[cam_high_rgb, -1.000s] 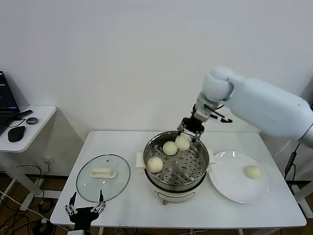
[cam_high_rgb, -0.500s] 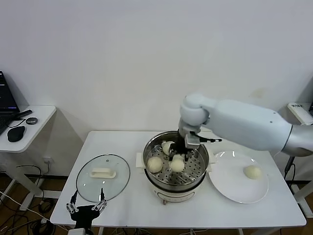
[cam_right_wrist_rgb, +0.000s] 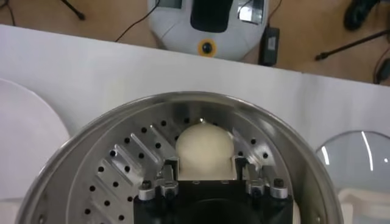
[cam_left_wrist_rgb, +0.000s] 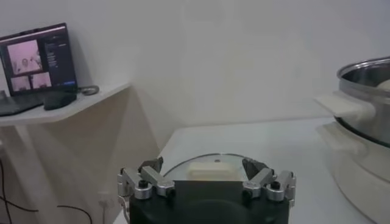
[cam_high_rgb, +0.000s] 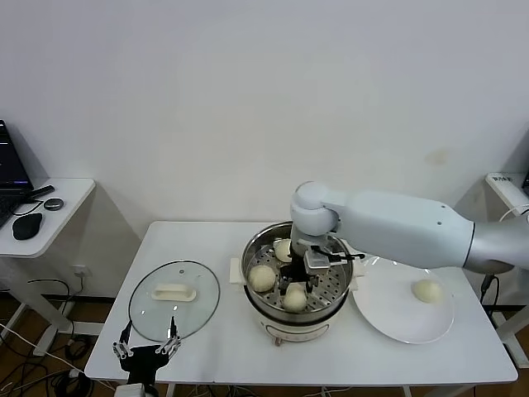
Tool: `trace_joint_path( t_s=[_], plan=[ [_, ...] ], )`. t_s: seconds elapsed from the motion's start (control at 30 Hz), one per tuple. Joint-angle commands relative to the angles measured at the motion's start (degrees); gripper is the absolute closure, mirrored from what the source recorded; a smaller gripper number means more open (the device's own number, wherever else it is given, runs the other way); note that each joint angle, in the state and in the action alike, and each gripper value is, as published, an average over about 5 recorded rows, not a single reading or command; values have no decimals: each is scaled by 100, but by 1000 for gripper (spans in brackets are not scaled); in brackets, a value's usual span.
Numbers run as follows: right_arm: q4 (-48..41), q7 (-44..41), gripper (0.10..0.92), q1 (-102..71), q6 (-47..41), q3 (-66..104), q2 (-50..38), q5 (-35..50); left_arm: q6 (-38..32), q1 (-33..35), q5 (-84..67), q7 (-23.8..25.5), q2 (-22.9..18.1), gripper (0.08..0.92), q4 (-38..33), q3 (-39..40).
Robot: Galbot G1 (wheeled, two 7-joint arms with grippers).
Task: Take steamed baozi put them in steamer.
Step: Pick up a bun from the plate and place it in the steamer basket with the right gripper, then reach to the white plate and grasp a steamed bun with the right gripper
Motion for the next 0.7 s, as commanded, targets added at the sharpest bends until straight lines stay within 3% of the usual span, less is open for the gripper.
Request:
trace_joint_path(
  t_s=[0.03, 0.2, 0.3, 0.5, 0.7],
  plan=[
    [79, 37, 391, 6, -334, 87, -76, 176, 4, -4, -3, 4, 1, 177, 14, 2],
    [3, -256, 252, 207, -819, 482, -483, 938, 10, -14, -9, 25, 2, 177, 23, 14],
    [-202, -340, 211, 284, -1196, 890, -813, 1433, 18, -33, -31, 44, 0, 177, 31, 31],
    [-644, -345, 203, 332, -2769, 1662, -1719, 2331, 27, -48, -33, 97, 2, 177, 28, 64],
    [-951, -507, 203, 4, -5036, 2204, -2785, 1991, 26, -32, -40, 119, 40, 177, 2, 53]
  ],
)
